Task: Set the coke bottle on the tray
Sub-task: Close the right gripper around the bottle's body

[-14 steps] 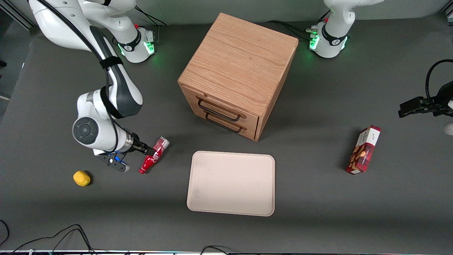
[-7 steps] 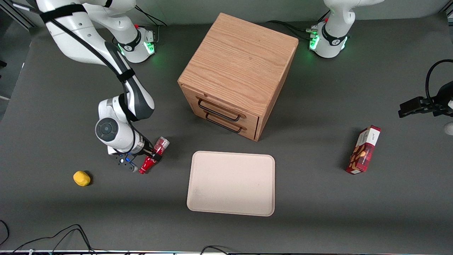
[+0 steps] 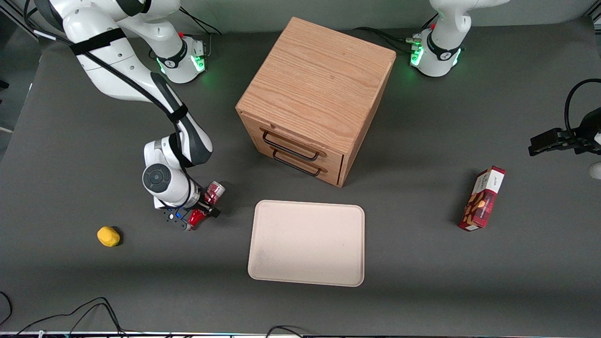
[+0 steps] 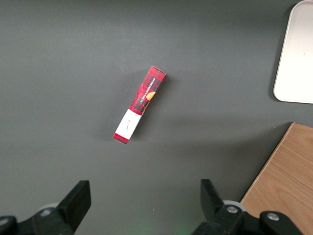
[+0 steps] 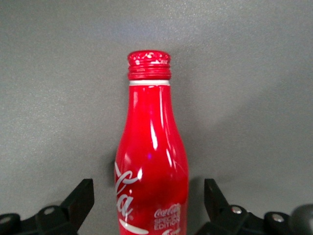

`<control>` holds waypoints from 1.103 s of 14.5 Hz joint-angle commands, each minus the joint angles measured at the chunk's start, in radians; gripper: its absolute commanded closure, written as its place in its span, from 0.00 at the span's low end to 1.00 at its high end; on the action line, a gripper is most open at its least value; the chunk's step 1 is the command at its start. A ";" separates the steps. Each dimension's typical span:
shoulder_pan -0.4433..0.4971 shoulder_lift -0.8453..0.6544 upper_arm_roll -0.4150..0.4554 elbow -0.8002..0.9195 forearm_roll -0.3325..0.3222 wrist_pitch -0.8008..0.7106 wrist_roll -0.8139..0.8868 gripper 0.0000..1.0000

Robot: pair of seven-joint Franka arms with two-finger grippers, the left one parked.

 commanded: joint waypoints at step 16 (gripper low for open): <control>0.005 -0.005 0.000 0.007 -0.032 0.006 0.039 1.00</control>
